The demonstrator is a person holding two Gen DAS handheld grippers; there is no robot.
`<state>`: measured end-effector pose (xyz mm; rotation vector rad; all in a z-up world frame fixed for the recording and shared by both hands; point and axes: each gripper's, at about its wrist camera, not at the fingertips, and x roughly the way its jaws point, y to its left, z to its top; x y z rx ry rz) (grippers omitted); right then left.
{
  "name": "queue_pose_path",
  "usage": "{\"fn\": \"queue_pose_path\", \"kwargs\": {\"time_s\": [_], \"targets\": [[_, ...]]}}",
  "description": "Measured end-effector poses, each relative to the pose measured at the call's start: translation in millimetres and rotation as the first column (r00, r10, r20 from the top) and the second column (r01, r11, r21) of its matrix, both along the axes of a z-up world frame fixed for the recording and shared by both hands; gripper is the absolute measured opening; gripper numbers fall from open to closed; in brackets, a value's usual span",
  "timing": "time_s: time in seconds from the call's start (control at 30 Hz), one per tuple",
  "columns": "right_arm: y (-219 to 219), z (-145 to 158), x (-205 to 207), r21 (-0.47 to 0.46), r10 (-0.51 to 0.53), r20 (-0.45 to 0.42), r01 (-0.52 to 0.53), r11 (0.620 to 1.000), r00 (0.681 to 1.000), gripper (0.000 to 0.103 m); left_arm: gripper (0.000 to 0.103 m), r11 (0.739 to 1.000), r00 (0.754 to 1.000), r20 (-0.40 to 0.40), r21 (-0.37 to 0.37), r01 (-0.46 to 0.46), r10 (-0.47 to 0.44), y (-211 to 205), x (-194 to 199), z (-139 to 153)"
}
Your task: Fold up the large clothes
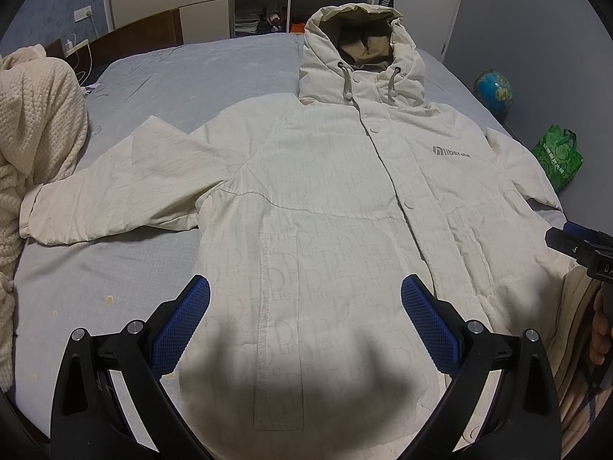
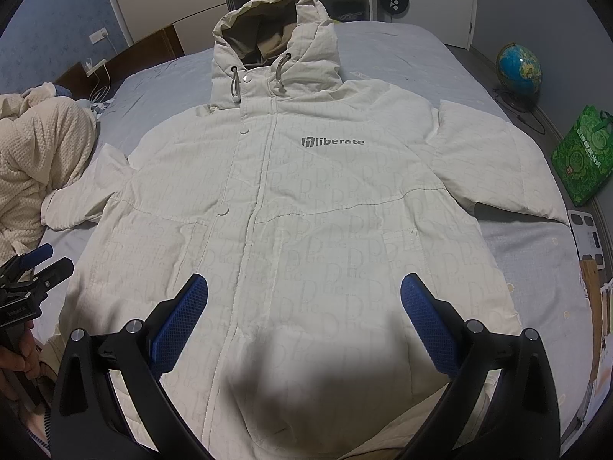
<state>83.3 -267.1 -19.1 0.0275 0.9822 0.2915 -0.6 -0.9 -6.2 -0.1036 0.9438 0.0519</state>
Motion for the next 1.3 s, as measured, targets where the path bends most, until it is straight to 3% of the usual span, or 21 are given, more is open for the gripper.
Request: {"fn": "queue_pose_path", "kwargs": {"time_s": [0.43,0.7,0.97,1.17,1.3], "targets": [[0,2,-2,0.010,0.002,0.008,-0.002,1.000,1.000,0.097,0.096,1.000,1.000,-0.001,0.003,0.001,-0.001,0,0,-1],[-13,18,2,0.058,0.000,0.034,-0.002,0.998,0.999,0.097,0.096,1.000,1.000,-0.018,-0.012,-0.004,0.003,3,7,-6],[-80,45,32,0.179,-0.090,0.039,0.082,0.980,0.995,0.097,0.096,1.000,0.999,-0.036,-0.017,-0.014,0.014,7,30,-9],[-173,20,70,0.274,-0.289,-0.049,0.291,0.917,0.956,0.097,0.096,0.998,0.998,-0.052,-0.045,-0.041,0.039,15,49,-15],[-243,-12,83,0.356,-0.444,-0.137,0.462,0.812,0.885,0.096,0.096,0.997,0.996,-0.073,-0.060,-0.054,0.050,17,60,-18]]}}
